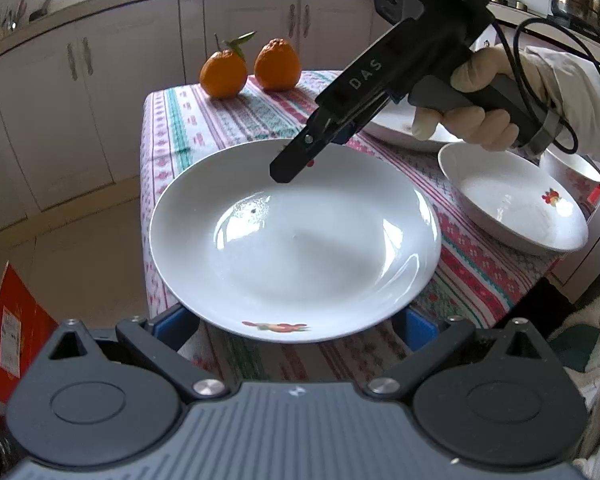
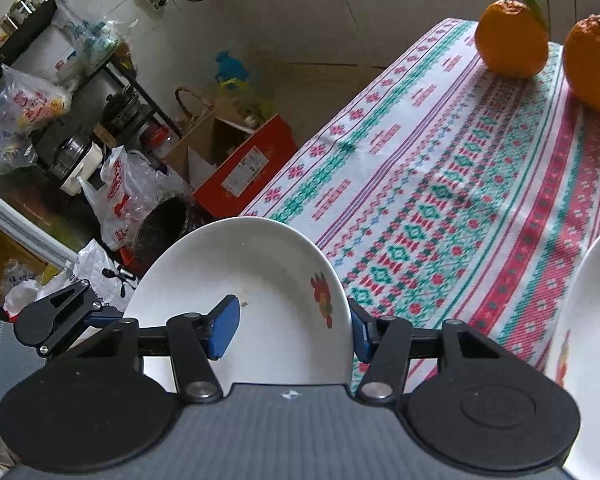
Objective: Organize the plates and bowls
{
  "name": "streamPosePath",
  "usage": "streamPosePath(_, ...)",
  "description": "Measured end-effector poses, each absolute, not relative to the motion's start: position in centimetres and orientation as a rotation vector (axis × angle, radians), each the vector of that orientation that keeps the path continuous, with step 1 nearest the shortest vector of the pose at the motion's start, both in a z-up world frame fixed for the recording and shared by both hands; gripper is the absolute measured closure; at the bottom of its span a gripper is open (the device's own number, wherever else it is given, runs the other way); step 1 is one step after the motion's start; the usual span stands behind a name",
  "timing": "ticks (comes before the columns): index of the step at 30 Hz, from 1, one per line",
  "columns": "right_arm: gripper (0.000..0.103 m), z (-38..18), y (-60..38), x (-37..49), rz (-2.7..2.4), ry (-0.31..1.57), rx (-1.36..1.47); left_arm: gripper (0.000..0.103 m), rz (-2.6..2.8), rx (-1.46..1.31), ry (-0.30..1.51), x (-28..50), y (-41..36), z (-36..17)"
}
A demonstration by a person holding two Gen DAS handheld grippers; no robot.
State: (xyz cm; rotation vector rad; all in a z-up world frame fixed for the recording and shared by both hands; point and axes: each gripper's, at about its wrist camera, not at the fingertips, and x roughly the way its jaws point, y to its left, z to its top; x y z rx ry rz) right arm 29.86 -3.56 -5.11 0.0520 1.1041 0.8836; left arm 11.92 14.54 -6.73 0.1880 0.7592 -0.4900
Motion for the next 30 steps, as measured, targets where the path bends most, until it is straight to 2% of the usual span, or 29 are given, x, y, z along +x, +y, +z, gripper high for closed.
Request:
streamPosePath(18, 0.040, -5.2, -6.1, 33.8, 0.776, 1.056, 0.074, 0.002, -0.552, 0.246, 0.717, 18.0, 13.0, -7.4)
streamPosePath(30, 0.040, -5.6, -6.3, 34.5, 0.746, 1.059, 0.079, 0.002, -0.560, 0.249, 0.725, 19.0, 13.0, -7.8)
